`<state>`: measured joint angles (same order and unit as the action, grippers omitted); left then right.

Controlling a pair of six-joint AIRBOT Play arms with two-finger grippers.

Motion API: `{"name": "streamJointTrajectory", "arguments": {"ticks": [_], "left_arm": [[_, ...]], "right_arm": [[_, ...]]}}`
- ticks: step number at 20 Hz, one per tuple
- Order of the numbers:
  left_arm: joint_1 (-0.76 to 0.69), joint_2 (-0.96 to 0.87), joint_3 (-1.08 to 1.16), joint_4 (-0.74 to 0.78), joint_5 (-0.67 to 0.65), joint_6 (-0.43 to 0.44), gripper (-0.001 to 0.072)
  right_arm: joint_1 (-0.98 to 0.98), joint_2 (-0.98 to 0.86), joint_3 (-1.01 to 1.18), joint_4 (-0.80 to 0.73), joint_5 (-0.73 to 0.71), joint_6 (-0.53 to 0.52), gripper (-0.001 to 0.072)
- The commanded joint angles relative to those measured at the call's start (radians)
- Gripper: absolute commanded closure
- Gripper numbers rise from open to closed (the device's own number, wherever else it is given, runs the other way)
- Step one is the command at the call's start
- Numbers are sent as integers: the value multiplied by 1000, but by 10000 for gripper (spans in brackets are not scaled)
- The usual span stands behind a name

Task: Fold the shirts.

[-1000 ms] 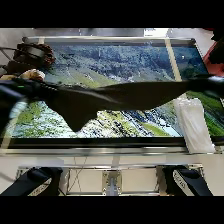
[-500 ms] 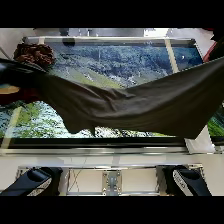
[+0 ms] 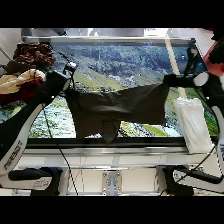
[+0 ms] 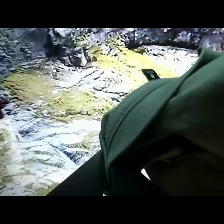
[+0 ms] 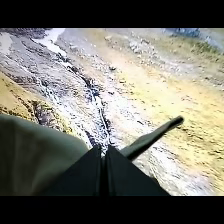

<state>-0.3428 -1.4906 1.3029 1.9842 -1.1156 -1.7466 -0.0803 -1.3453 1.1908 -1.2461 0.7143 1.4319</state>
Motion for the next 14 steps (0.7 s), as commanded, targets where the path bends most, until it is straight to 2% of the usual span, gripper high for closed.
{"name": "streamJointTrajectory", "arguments": {"ticks": [1, 2, 3, 4, 7, 9, 11, 13, 14], "left_arm": [[66, -131, -18, 3, 189, -82, 684], [78, -130, -7, 6, 220, -111, 567], [87, -127, 28, 6, 219, -120, 323], [93, -116, 75, 10, 201, -120, 194], [94, 6, 134, 29, 203, -113, 191], [98, 119, 74, 28, 160, -103, 193], [126, 236, -108, 3, 159, -121, 193], [174, 352, -351, -92, 221, -241, 193], [194, 401, -462, -167, 300, -311, 193]], "right_arm": [[1, -128, -30, 108, -198, -3, 422], [1, -125, -27, 111, -241, -3, 263], [-1, -118, -9, 108, -248, -13, 241], [-1, -100, 22, 84, -229, -27, 233], [-6, 2, 98, -171, -82, -8, 225], [-42, 81, 88, -269, 65, 36, 225], [-119, 135, 31, -243, 144, 37, 225], [-200, 177, -66, -145, 175, 21, 200], [-234, 195, -123, -68, 179, -15, 185]]}}
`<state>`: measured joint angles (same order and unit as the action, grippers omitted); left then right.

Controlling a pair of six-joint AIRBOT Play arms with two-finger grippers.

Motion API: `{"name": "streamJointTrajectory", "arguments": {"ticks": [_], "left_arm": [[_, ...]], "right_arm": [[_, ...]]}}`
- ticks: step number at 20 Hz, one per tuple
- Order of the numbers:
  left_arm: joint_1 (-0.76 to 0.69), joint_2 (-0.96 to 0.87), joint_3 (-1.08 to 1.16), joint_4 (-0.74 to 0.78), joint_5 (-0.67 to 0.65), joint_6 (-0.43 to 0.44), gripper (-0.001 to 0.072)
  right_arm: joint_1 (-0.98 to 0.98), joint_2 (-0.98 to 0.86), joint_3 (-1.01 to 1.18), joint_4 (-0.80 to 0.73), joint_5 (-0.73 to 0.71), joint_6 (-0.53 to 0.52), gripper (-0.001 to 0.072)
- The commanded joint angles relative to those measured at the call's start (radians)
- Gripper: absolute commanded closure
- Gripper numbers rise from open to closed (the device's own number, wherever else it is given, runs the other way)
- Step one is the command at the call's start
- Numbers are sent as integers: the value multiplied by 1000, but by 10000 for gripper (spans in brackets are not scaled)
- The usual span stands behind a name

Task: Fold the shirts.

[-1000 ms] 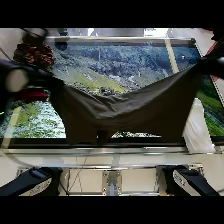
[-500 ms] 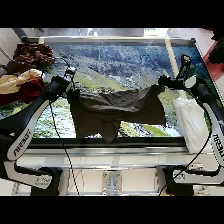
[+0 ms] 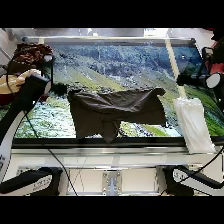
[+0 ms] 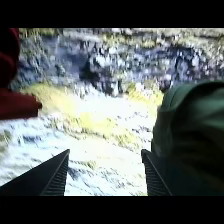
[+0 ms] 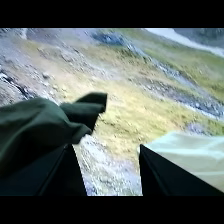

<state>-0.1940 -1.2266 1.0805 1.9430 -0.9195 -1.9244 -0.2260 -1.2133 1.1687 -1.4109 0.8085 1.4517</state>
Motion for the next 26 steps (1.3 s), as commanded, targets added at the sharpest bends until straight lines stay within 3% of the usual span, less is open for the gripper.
{"name": "streamJointTrajectory", "arguments": {"ticks": [1, 3, 5, 8, 14, 18, 19, 21, 26], "left_arm": [[63, 178, -346, -225, 221, -190, 194], [106, 195, -477, -459, 408, -230, 195], [132, 182, -531, -668, 526, -132, 206], [173, 122, -532, -865, 516, 6, 206], [245, -17, -528, -1385, 529, 456, 213], [244, -105, -525, -1635, 481, 677, 213], [244, -119, -525, -1689, 473, 732, 262], [245, -122, -521, -1732, 489, 758, 697], [245, -122, -451, -1731, 426, 774, 695]], "right_arm": [[-111, 76, -151, 166, 87, -70, 185], [-130, 86, -232, 266, 90, -116, 185], [-130, 86, -274, 333, 86, -168, 185], [-130, 87, -282, 346, 87, -178, 185], [-130, 103, -282, 344, 101, -197, 185], [-131, 137, -282, 339, 103, -197, 186], [-131, 150, -282, 330, 103, -196, 186], [-132, 185, -282, 291, 132, -191, 189], [-132, 215, -351, 138, 332, -56, 190]]}}
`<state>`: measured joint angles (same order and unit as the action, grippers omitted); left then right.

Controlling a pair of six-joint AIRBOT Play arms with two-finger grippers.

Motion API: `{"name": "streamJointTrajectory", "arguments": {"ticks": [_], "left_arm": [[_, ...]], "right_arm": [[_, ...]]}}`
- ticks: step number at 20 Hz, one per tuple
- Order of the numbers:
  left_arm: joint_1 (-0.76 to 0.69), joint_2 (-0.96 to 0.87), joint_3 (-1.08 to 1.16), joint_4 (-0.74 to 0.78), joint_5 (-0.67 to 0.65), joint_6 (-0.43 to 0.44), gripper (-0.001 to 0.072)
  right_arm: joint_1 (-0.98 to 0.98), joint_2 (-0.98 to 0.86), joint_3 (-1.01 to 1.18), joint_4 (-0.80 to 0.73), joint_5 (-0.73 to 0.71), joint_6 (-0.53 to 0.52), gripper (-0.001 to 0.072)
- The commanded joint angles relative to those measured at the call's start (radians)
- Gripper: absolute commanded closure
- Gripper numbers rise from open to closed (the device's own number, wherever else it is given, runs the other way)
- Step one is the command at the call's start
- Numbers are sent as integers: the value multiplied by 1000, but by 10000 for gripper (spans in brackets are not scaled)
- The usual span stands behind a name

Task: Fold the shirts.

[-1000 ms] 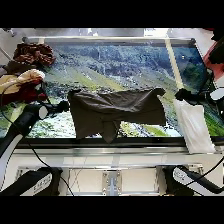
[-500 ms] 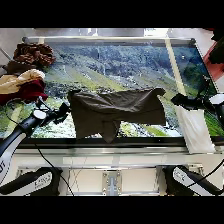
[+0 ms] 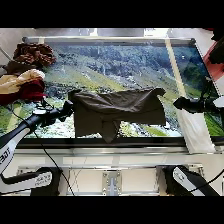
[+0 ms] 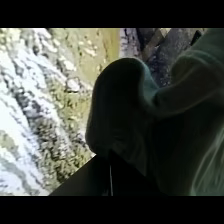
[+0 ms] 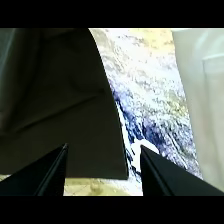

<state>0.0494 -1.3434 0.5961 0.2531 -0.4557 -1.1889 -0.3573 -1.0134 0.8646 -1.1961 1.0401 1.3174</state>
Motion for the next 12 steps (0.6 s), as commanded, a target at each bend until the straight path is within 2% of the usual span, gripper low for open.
{"name": "streamJointTrajectory", "arguments": {"ticks": [1, 3, 6, 12], "left_arm": [[1, -6, 52, -40, -53, 39, 695], [1, -5, 90, -39, -89, 54, 695], [1, -5, 127, -35, -114, 64, 695], [1, -5, 131, -5, -127, 64, 695]], "right_arm": [[0, 14, -111, -45, 76, 108, 189], [0, 14, -245, 80, 2, 108, 188], [0, 14, -388, 171, -157, 144, 188], [0, 9, -462, 273, -341, 156, 190]]}}
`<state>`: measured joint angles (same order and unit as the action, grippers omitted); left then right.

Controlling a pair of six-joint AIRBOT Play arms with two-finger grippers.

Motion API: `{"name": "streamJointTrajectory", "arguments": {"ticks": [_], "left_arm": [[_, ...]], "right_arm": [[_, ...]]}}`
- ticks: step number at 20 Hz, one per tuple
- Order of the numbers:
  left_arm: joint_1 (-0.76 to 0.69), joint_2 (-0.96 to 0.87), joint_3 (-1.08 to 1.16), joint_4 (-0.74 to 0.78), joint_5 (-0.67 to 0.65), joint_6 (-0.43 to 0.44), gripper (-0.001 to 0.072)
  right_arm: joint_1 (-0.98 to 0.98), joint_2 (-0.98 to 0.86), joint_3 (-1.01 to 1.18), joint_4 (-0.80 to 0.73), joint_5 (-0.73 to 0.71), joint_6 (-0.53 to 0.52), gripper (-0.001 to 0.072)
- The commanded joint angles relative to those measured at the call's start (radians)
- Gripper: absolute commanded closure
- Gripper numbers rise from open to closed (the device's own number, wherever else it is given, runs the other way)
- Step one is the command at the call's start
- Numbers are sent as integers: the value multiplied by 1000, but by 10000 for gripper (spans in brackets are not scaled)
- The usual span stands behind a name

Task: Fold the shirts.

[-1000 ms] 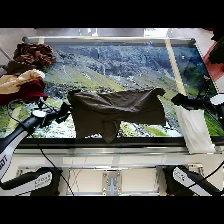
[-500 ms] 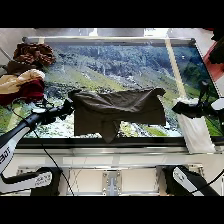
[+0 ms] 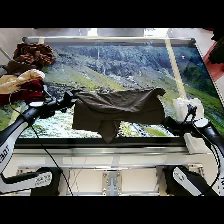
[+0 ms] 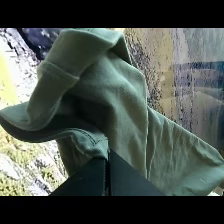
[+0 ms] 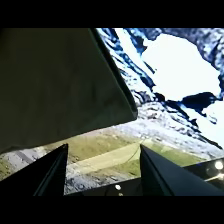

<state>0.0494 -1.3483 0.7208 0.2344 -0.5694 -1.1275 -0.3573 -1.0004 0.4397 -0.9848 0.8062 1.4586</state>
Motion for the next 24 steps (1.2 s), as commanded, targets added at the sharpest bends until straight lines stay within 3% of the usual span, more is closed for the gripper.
{"name": "streamJointTrajectory", "arguments": {"ticks": [1, 4, 6, 7, 9, 10, 11, 14, 18, 22, 24], "left_arm": [[1, 0, 6, 13, -13, 3, 696], [1, 0, 6, 16, -16, 3, 695], [1, 0, 6, 28, -17, 3, 695], [1, 0, 6, 28, -18, 3, 696], [1, 0, 6, 28, -26, 3, 695], [1, 0, 8, 27, -35, 2, 696], [2, 3, 11, 27, -46, 2, 695], [17, 58, 60, 27, -118, 15, 696], [79, 319, 197, 87, -277, 61, 698], [84, 642, 370, 389, -362, -105, 699], [84, 779, 489, 510, -363, -145, 699]], "right_arm": [[0, -12, -41, 95, -134, 15, 196], [0, -66, -46, 197, -194, -3, 237], [1, -107, -46, 278, -180, -77, 249], [1, -118, -46, 304, -177, -97, 351], [0, -119, -45, 334, -176, -106, 624], [0, -118, -44, 366, -156, -144, 669], [0, -109, -34, 390, -112, -193, 670], [-1, 14, 55, 394, 3, -197, 671], [-132, 305, 274, 393, 200, -162, 672], [-389, 573, 552, 354, 362, -127, 674], [-405, 638, 704, 345, 321, -124, 675]]}}
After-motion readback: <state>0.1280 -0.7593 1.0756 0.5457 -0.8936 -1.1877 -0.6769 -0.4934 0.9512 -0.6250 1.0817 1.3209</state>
